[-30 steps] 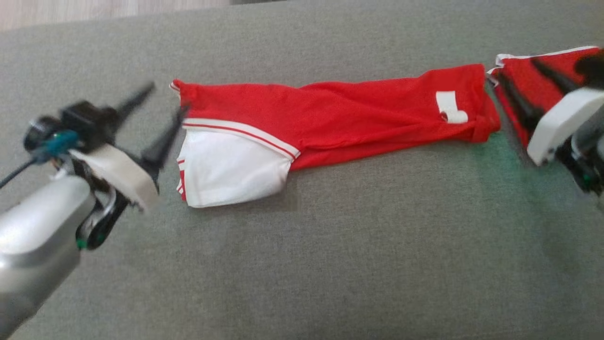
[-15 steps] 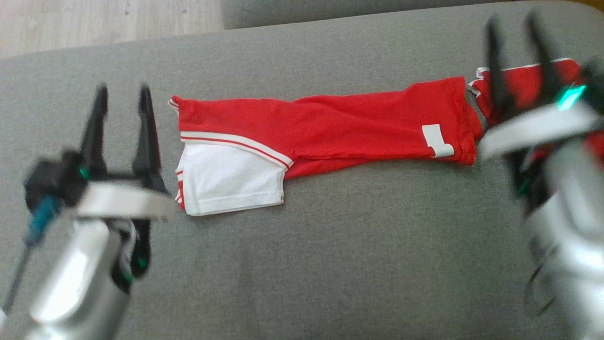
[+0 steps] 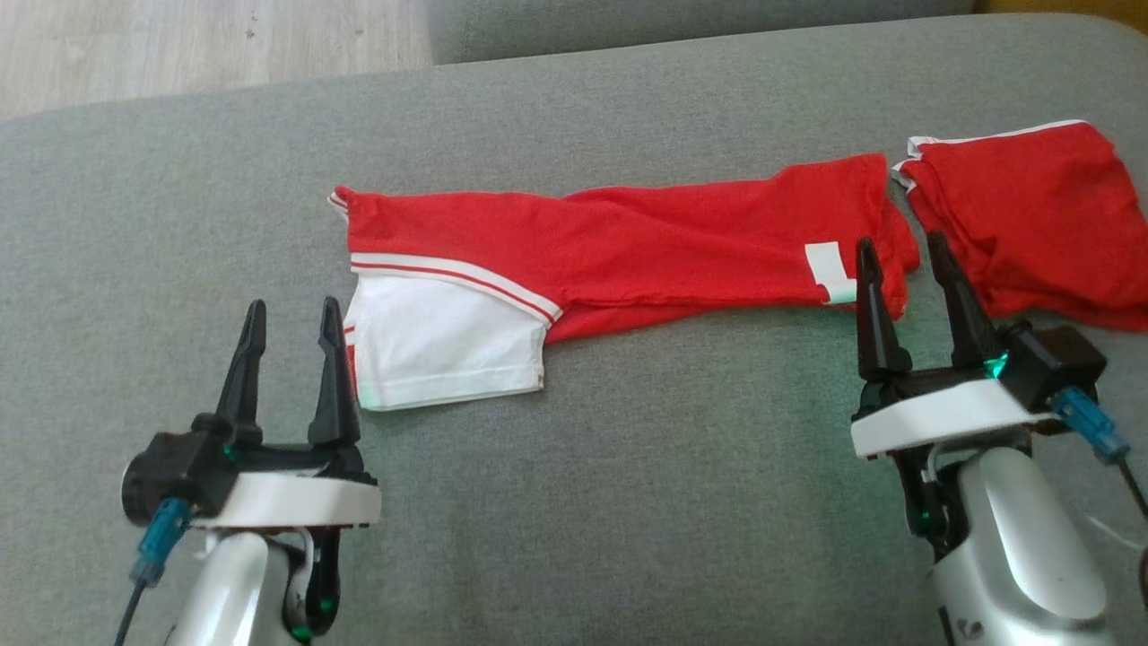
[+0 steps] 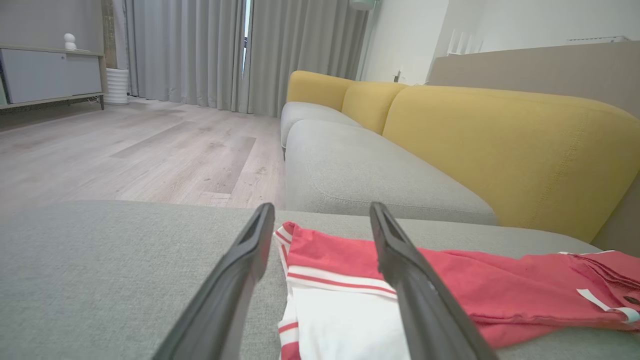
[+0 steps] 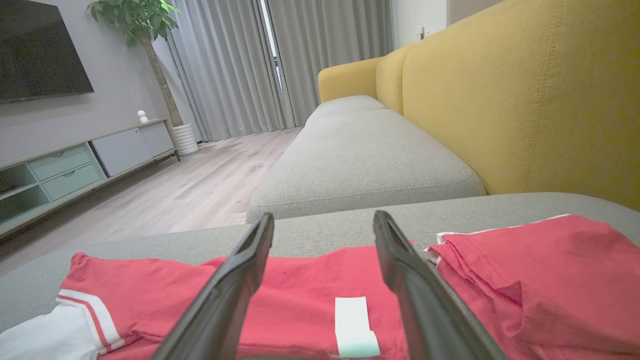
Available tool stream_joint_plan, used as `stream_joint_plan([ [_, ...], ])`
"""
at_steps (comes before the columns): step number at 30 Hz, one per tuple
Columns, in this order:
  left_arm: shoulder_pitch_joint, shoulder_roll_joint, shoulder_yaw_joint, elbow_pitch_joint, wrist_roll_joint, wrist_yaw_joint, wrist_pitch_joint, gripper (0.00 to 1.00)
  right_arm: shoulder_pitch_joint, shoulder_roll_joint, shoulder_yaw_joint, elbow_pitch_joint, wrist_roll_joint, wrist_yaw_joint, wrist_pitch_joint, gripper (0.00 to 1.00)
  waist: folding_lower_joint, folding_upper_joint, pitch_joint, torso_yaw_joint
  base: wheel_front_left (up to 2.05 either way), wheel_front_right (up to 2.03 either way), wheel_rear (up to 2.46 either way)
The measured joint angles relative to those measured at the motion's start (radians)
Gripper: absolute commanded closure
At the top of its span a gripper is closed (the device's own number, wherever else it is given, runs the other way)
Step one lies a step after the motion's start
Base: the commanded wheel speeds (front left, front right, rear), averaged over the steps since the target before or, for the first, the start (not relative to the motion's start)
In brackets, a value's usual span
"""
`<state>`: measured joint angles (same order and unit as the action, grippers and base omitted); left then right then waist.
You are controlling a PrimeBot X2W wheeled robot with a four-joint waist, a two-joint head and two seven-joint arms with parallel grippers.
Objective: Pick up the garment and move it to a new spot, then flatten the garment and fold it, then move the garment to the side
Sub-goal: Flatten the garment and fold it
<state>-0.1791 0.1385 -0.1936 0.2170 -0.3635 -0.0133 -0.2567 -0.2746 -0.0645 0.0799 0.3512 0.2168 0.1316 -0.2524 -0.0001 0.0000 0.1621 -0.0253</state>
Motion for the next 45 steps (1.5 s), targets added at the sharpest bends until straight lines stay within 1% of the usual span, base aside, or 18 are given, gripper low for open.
stream_joint_plan([
  [4, -0.001, -0.03, 0.046, 0.008, 0.049, -0.05, 0.0, 0.0, 0.002, 0.003, -0.003, -0.01, -0.004, 0.0, 0.0, 0.0, 0.0, 0.0, 0.005, 0.006, 0.0, 0.0, 0.0],
  [9, -0.013, -0.054, 0.089, 0.017, 0.085, -0.08, 0.0, 0.0, -0.002, 0.004, -0.02, -0.01, -0.008, 0.0, 0.0, 0.0, 0.0, 0.0, 0.023, 0.014, 0.0, 0.0, 0.0],
  [12, -0.029, -0.064, 0.094, 0.037, 0.097, -0.093, 0.0, 0.0, -0.02, 0.005, -0.051, 0.049, -0.038, 0.0, 0.0, 0.0, 0.0001, 0.0, 0.042, 0.019, 0.0, 0.0, 0.0],
  [15, -0.044, -0.074, 0.091, 0.046, 0.102, -0.102, 0.0, 0.0, -0.078, 0.007, -0.116, 0.105, -0.053, 0.0, 0.017, 0.0, 0.0001, 0.0, 0.066, 0.028, 0.0, 0.0, 0.0],
  [18, -0.067, -0.082, 0.089, 0.058, 0.111, -0.11, 0.0, 0.0, -0.156, 0.008, -0.185, 0.177, -0.066, 0.0, 0.065, 0.0, 0.0003, 0.0, 0.091, 0.042, 0.0, 0.0, 0.0],
  [21, -0.085, -0.085, 0.085, 0.065, 0.111, -0.111, 0.0, 0.0, -0.203, 0.008, -0.254, 0.261, -0.081, 0.0, 0.103, 0.0, 0.0002, 0.0, 0.113, 0.06, 0.0, 0.0, 0.0],
  [23, -0.092, -0.086, 0.082, 0.066, 0.111, -0.111, 0.0, 0.0, -0.219, 0.008, -0.287, 0.311, -0.09, 0.0, 0.109, 0.0, 0.0002, 0.0, 0.127, 0.071, 0.0, 0.0, 0.0],
  [32, -0.112, -0.089, 0.068, 0.072, 0.111, -0.112, 0.0, 0.0, -0.322, 0.01, -0.414, 0.502, -0.231, 0.0, 0.112, 0.0, 0.0002, 0.0, 0.16, 0.102, 0.0, 0.0, 0.0],
  [37, -0.115, -0.09, 0.065, 0.075, 0.111, -0.119, 0.0, 0.0, -0.377, 0.008, -0.436, 0.597, -0.244, 0.0, 0.088, 0.0, 0.0001, 0.0, 0.162, 0.099, 0.0, 0.0, 0.0],
  [39, -0.12, -0.09, 0.065, 0.077, 0.111, -0.119, 0.0, 0.0, -0.399, 0.005, -0.426, 0.636, -0.243, 0.0, 0.069, 1.0, 0.0001, 0.0, 0.16, 0.095, 0.0, 0.0, 0.0],
  [41, -0.123, -0.09, 0.065, 0.077, 0.111, -0.119, 0.0, 0.0, -0.413, 0.004, -0.397, 0.672, -0.228, 0.0, 0.046, 1.0, 0.0001, 0.0, 0.155, 0.088, 0.0, 0.0, 0.0],
  [45, -0.121, -0.09, 0.066, 0.086, 0.111, -0.119, 0.0, 0.0, -0.418, 0.005, -0.329, 0.715, -0.157, 0.0, 0.012, 1.0, 0.0001, 0.0, 0.139, 0.071, 0.0, 0.0, 0.0],
])
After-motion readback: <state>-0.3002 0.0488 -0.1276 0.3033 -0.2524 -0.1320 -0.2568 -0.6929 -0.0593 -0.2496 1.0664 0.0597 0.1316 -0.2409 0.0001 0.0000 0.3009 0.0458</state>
